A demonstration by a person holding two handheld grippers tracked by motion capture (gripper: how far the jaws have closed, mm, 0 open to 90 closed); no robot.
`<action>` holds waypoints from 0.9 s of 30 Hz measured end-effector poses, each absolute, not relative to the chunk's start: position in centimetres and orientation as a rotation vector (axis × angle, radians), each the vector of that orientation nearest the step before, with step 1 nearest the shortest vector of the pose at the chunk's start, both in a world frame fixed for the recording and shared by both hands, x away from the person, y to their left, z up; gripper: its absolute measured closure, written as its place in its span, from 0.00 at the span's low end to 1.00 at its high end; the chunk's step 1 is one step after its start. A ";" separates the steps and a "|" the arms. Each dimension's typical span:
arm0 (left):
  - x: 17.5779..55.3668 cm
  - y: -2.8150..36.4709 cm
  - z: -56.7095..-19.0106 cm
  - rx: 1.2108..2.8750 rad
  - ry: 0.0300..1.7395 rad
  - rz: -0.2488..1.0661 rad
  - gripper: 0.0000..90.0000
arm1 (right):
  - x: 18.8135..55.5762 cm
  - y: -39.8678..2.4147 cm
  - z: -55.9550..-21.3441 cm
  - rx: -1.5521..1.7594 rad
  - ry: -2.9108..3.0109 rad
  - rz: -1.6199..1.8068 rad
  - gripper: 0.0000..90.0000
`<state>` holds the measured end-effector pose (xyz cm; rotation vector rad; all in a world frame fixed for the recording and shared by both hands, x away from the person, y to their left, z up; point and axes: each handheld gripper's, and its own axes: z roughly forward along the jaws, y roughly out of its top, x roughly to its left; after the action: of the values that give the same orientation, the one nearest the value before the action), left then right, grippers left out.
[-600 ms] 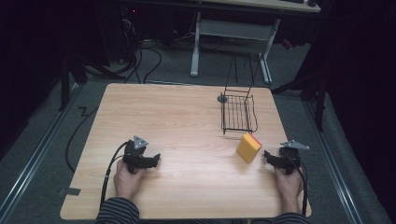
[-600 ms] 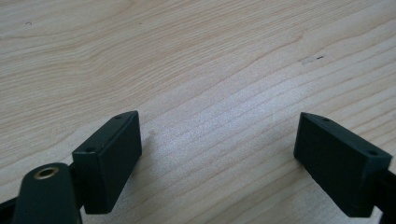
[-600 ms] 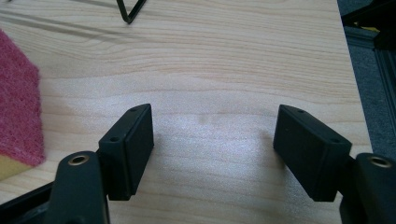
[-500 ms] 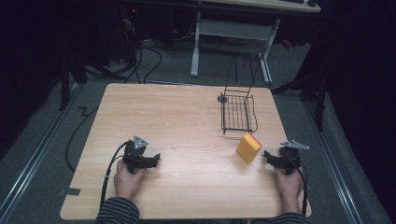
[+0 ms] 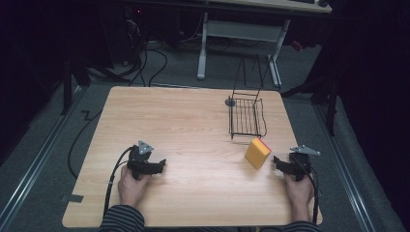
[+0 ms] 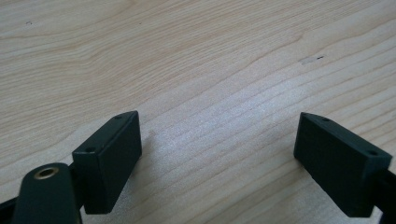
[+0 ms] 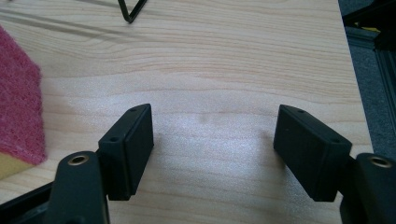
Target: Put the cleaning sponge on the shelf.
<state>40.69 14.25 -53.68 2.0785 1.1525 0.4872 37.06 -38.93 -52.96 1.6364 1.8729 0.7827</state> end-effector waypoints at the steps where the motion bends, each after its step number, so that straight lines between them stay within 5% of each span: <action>1: 40.7 14.2 -53.7 2.078 1.153 0.487 0.17 | 37.0 -38.9 -53.0 1.634 1.874 0.783 0.32; 21: 40.7 14.4 -53.7 2.078 1.150 0.479 0.18 | 37.1 -38.7 -52.9 1.629 1.890 0.785 0.32; 27: 40.7 14.4 -53.7 2.079 1.149 0.480 0.18 | 36.8 -38.9 -52.3 1.655 1.907 0.828 0.39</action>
<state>40.68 14.36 -53.67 2.0786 1.1494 0.4795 36.80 -38.89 -52.32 1.6554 1.9070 0.8277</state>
